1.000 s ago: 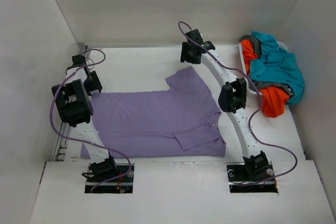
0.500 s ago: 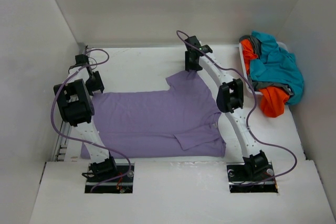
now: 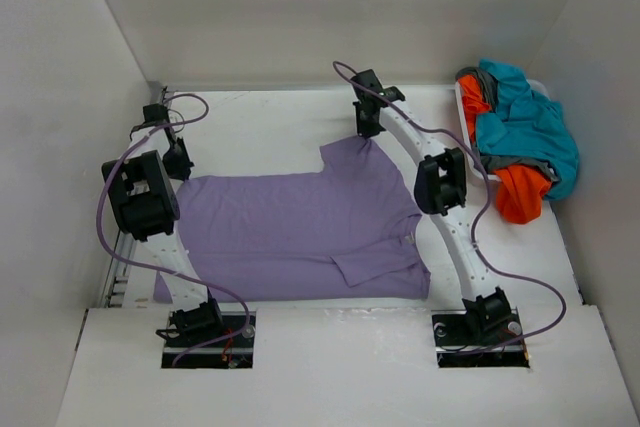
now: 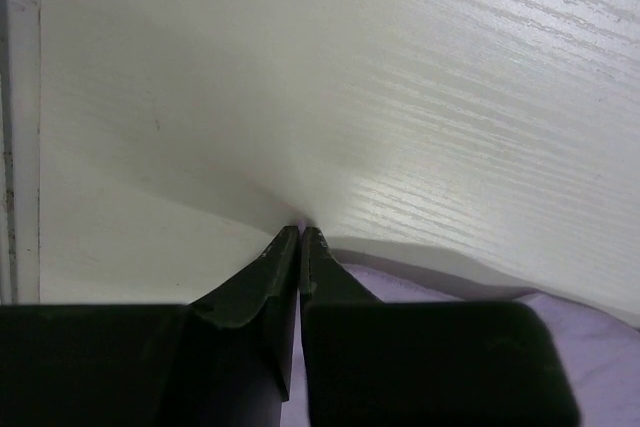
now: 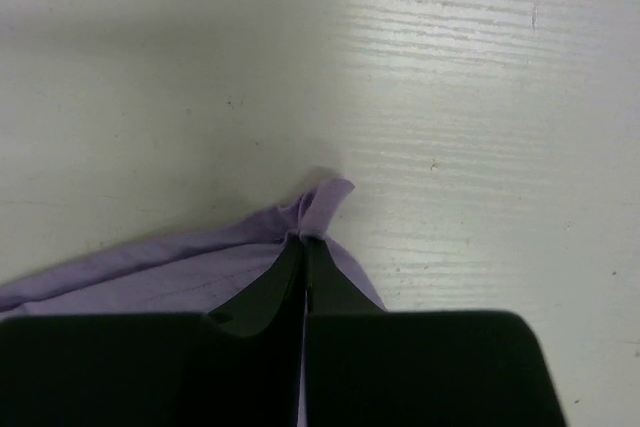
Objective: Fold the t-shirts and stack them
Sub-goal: Grap the side of the flattened tshirt furthest away from the robot with both arms
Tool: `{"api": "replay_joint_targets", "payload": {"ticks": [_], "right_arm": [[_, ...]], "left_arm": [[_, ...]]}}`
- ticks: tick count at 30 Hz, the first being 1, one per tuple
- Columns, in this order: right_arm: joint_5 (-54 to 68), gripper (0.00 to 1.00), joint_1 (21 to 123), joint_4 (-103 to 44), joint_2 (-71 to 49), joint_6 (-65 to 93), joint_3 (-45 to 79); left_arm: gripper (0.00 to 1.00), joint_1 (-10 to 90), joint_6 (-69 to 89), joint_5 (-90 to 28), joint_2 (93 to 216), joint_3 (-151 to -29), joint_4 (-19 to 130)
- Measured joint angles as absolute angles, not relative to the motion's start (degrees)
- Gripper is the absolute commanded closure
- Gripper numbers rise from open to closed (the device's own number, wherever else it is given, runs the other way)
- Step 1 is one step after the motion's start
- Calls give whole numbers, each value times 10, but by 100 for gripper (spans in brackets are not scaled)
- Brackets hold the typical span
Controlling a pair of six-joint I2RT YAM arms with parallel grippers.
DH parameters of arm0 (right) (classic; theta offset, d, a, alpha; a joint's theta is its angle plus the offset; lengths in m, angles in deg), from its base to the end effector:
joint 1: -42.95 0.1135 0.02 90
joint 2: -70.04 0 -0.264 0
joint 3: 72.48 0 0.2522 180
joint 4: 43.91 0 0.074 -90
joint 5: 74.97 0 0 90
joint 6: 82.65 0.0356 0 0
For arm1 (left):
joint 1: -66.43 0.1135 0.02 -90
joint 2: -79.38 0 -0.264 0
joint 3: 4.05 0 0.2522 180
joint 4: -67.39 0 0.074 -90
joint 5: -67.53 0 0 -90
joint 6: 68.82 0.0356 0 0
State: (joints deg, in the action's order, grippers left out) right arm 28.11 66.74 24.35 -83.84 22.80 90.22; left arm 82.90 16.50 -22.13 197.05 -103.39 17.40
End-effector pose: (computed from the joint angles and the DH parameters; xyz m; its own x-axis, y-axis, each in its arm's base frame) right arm 0.5171 0.2191 0.1748 -0.8361 -0.0850 -0.5420 -0.0673 0.9964 -0.0524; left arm 0.4051 0.1200 0.1661 -0.8649 -0.3408 -0.3686 -0.3574 0.9336 -0.0246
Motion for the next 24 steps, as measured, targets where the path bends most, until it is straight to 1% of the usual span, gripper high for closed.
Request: {"api": "replay_joint_targets", "payload": {"ticks": [4,8,12,14,15,17,18,24], "right_arm": [[280,100,674,223,-806,220,844],[254,100,681,188,-742,240,736],[221,100,682,126,-618,272,574],[214,100,682,103,-568,281,522],[211,100,682,86,-520,289,480],[208,100,682,60,-460,299,427],[206,100,683,30,-417,306,378],[207,100,703,-13,-257,343,185]], "left_arm": [[100,829,165,-225,1968,-1030,177],[100,832,170,-241,1946,-1006,183],[100,839,186,-258,1892,-979,186],[100,841,205,-262,1850,-965,193],[100,844,227,-264,1819,-948,204],[100,844,250,-266,1789,-931,206],[100,846,266,-266,1772,-917,213],[100,865,369,-270,1707,-849,212]]}}
